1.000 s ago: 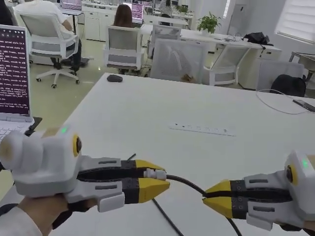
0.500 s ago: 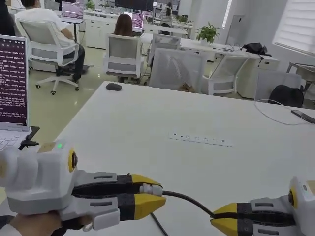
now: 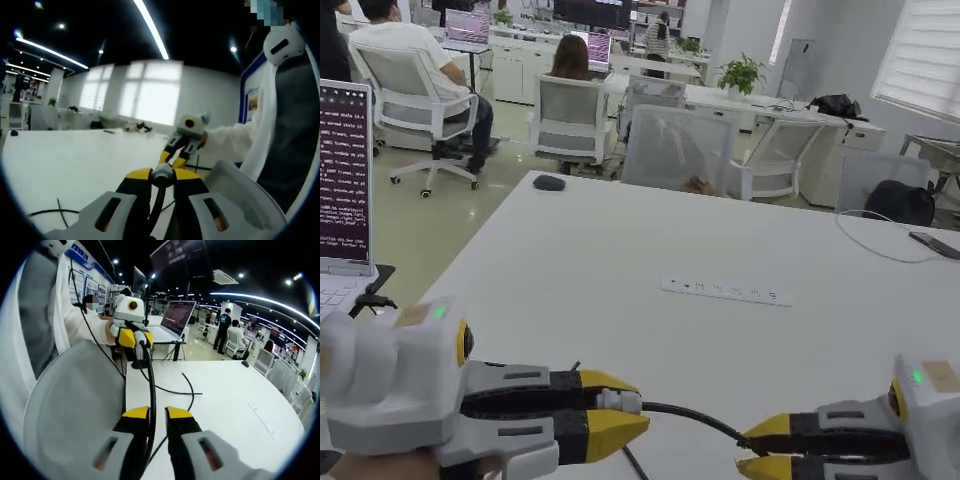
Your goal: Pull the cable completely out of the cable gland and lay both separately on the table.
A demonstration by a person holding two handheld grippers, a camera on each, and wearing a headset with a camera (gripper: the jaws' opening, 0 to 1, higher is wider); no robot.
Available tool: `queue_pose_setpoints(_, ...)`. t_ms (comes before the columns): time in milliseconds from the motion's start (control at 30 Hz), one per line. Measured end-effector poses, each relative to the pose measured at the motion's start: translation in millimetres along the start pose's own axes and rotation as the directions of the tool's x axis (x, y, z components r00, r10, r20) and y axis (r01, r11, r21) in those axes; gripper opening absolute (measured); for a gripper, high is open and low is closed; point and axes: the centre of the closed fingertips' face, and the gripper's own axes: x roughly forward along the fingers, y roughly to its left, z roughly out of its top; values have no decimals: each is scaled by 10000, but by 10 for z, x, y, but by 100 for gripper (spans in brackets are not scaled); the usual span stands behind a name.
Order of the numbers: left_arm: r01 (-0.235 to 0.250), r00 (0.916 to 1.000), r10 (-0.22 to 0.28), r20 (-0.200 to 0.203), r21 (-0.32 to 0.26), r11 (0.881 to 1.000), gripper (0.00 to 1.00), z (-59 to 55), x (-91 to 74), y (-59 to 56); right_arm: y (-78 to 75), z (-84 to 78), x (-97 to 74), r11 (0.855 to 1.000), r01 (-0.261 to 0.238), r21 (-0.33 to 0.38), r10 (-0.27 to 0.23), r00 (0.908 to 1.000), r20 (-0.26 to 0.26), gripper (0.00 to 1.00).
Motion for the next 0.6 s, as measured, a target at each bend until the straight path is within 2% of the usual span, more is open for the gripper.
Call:
queue_pose_setpoints(133, 0, 10000, 0, -90, 37, 10000, 16, -15, 3, -3, 29, 324, 70, 9992, -1, -388, 30, 9972, 750, 15)
queue_pose_setpoints(233, 33, 9999, -33, -114, 40, 10000, 16, -22, 6, -12, 134, 590, 148, 9964, -290, -791, 398, 9895, 1388, 15)
queue_pose_setpoints(333, 100, 9999, -101, -81, -40, 9999, 16, -20, 19, -30, 207, 728, 215, 9927, -537, -1082, 711, 9840, 1635, 15)
queue_pose_setpoints(467, 182, 9998, -182, -106, -60, 9998, 17, -26, 26, -44, 259, 756, 316, 9865, -781, -1442, 991, 9845, 1446, 16)
queue_pose_setpoints(600, 217, 9997, -217, -89, -17, 9998, 17, -20, 27, -49, 257, 752, 341, 9842, -883, -1534, 1101, 9839, 1405, 13)
